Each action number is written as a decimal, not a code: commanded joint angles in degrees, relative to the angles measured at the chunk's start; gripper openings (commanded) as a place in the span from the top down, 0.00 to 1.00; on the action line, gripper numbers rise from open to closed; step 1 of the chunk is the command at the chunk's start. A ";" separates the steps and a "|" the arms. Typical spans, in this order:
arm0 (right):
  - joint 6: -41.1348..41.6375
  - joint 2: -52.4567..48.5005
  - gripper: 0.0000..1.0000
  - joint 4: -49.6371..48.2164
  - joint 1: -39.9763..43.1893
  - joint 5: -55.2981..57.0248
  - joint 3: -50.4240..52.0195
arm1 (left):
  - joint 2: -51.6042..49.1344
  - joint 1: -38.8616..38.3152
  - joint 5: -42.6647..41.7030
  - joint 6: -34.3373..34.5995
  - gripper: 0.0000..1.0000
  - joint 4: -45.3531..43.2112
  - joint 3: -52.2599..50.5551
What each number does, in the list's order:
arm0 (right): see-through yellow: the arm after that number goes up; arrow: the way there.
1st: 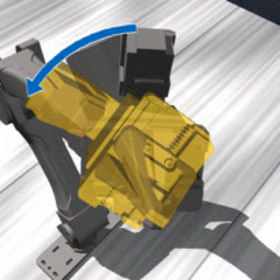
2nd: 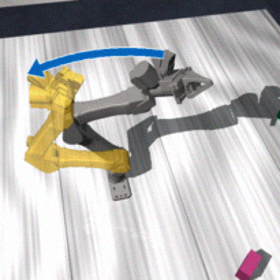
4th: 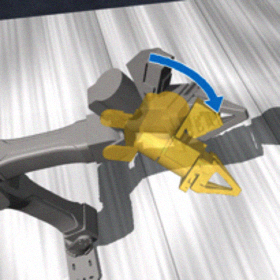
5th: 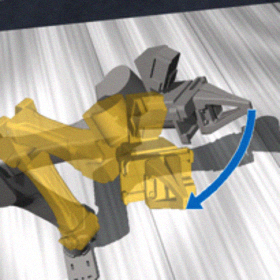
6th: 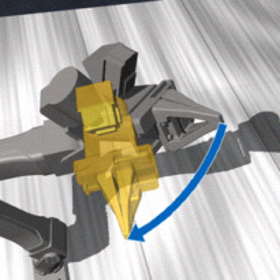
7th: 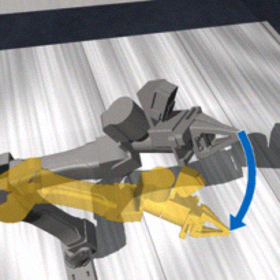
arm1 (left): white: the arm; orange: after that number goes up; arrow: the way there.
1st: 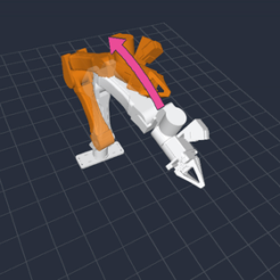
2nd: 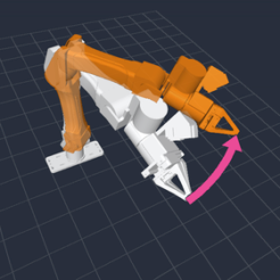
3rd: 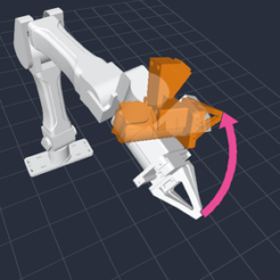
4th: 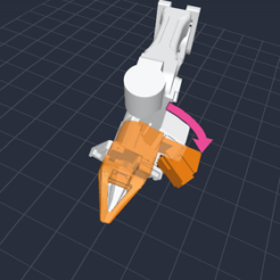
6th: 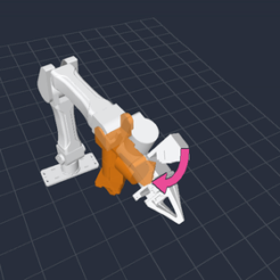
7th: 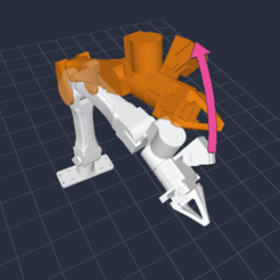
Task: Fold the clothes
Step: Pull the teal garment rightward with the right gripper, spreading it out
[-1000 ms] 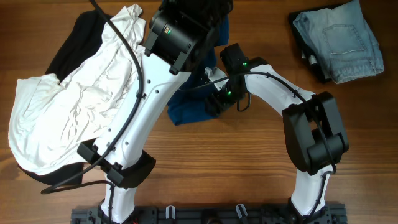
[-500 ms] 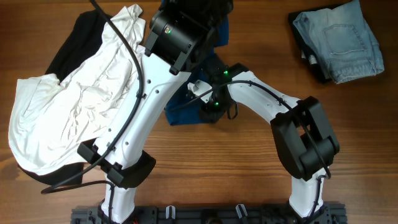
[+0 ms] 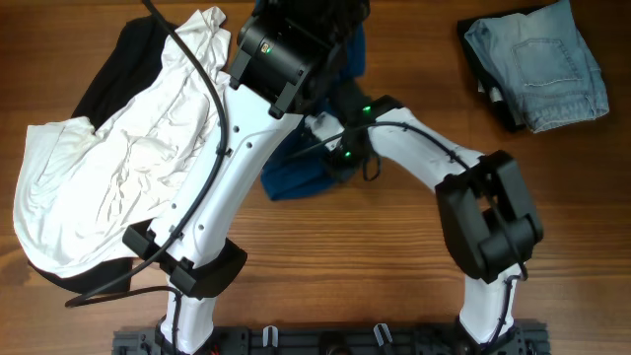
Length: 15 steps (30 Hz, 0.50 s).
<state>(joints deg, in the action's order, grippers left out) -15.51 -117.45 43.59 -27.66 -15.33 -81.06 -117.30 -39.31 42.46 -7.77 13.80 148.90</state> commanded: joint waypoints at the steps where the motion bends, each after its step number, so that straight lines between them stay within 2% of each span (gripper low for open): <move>1: 6.67 -1.20 0.96 -0.74 7.69 0.76 -1.22 | 0.33 0.81 0.76 0.57 0.96 -0.42 1.49; 7: 11.13 -0.50 0.96 -0.02 20.76 0.52 -2.03 | 0.33 2.01 0.72 0.76 0.96 0.94 1.49; 10: 11.19 0.74 0.96 2.71 26.82 0.37 -5.99 | 0.33 2.56 0.72 0.79 0.96 2.27 1.49; 15: 10.99 4.09 0.95 8.04 31.80 1.95 -15.80 | 0.28 3.74 0.72 2.80 0.96 6.54 1.46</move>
<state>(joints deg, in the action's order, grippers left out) -5.34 -117.21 49.89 2.79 -14.87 -90.72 -117.30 -36.86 42.63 -7.35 18.31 148.90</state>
